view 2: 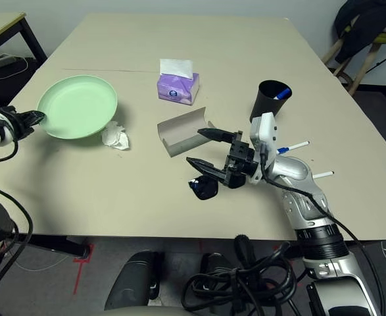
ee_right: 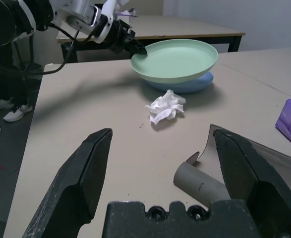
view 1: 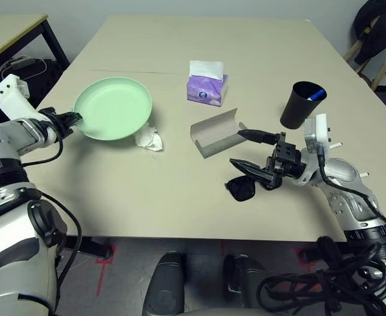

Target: Organize and tidy the items on the table.

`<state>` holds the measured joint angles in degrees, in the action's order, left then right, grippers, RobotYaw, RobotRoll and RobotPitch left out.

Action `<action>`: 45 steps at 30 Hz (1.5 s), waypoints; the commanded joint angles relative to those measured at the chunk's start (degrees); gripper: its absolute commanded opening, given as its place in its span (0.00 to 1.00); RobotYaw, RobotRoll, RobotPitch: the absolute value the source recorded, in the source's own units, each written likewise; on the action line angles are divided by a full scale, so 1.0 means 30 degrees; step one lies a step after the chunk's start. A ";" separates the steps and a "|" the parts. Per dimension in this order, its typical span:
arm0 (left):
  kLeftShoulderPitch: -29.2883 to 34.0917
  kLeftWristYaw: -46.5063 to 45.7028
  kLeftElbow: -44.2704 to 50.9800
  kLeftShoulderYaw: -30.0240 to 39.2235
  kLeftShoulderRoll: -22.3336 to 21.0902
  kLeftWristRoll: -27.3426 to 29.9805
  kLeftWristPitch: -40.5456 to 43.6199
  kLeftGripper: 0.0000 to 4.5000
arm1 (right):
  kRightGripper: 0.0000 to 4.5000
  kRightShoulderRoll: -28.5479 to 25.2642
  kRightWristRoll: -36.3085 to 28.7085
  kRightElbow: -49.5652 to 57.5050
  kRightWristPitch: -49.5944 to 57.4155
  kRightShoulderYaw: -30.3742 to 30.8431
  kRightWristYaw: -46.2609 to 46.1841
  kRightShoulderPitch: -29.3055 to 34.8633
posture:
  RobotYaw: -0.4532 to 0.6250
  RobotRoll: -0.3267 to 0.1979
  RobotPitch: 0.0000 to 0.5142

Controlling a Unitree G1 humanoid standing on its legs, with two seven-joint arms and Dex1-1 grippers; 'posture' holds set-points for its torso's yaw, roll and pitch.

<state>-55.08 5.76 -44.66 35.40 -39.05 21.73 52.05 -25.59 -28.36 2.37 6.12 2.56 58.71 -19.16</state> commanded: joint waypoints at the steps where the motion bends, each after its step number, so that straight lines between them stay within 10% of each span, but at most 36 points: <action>1: -0.0937 -0.1643 -0.1944 -0.0016 0.0184 -0.0449 -0.2387 0.00 | 1.00 0.0067 -0.0112 0.0459 0.0069 -0.0300 -0.0167 0.0301 | 0.57 0.62 0.19; 18: -0.3499 -0.5857 -0.6884 -0.0741 0.1121 -0.0793 -0.8993 0.00 | 1.00 0.0479 0.0177 0.0523 -0.0332 -0.0508 -0.0776 0.0523 | 0.56 0.62 0.19; 26: -0.2951 -0.5290 -0.6616 -0.1606 0.1222 -0.1188 -0.8941 0.55 | 1.00 0.0409 0.0240 0.0509 -0.0524 -0.0648 -0.0934 0.0571 | 0.56 0.62 0.19; 31: -0.1870 -0.1799 -0.4808 -0.3013 0.1389 -0.1615 -1.1184 0.97 | 1.00 0.0400 0.0218 0.0540 -0.0541 -0.0660 -0.0997 0.0562 | 0.56 0.62 0.19; 35: -0.0213 0.4667 -0.2264 -0.4355 0.1790 -0.1153 -1.4400 0.99 | 1.00 0.0369 0.0185 0.0523 -0.0523 -0.0667 -0.1012 0.0545 | 0.56 0.62 0.19; 45: 0.1631 1.4536 0.0178 -0.8792 0.0987 -0.1737 -1.1066 0.99 | 1.00 0.0277 0.0188 0.0624 -0.0285 -0.0608 -0.1087 0.0309 | 0.55 0.62 0.19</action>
<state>-50.56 46.36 -44.01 11.06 -34.95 17.90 17.18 -24.15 -27.96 3.00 4.99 1.42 55.50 -18.12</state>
